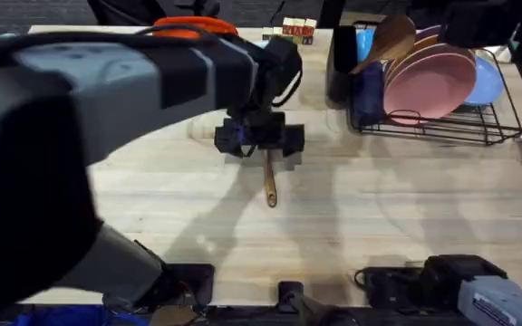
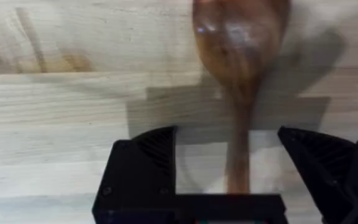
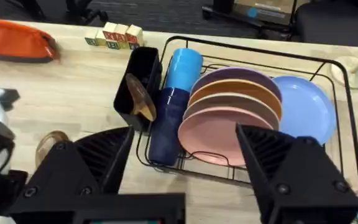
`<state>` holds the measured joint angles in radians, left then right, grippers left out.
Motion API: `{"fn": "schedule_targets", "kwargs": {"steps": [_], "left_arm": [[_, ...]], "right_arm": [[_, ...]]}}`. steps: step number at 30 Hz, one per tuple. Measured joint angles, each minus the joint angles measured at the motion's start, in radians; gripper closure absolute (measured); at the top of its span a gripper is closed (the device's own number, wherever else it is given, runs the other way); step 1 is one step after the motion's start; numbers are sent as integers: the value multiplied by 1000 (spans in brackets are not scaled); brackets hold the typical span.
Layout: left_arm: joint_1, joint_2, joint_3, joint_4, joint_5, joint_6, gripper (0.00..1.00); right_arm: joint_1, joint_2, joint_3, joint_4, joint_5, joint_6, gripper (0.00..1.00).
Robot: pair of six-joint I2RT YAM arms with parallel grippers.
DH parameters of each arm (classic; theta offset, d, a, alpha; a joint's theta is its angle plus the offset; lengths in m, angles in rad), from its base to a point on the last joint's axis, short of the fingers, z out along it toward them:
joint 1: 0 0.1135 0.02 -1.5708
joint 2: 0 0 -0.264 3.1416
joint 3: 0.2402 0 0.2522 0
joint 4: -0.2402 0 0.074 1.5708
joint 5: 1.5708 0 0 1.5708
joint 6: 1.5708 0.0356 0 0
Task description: Pick up the spoon on the table one by one and put them onto the rack
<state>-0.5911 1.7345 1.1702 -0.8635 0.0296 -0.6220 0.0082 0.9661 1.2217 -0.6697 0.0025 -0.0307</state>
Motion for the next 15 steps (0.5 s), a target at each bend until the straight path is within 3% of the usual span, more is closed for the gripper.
{"fn": "schedule_targets", "kwargs": {"steps": [8, 12, 13, 15], "left_arm": [[0, 53, 8, -5, -21, -19, 64], [1, 54, 8, -10, -35, -32, 189], [1, 56, 8, -16, -50, -38, 300], [1, 56, 8, -16, -53, -38, 348]], "right_arm": [[0, 0, 0, 0, 0, 0, 9], [0, 0, 0, 0, 0, 0, 9], [0, 0, 0, 0, 0, 0, 9], [0, 0, 0, 0, 0, 0, 9]]}}
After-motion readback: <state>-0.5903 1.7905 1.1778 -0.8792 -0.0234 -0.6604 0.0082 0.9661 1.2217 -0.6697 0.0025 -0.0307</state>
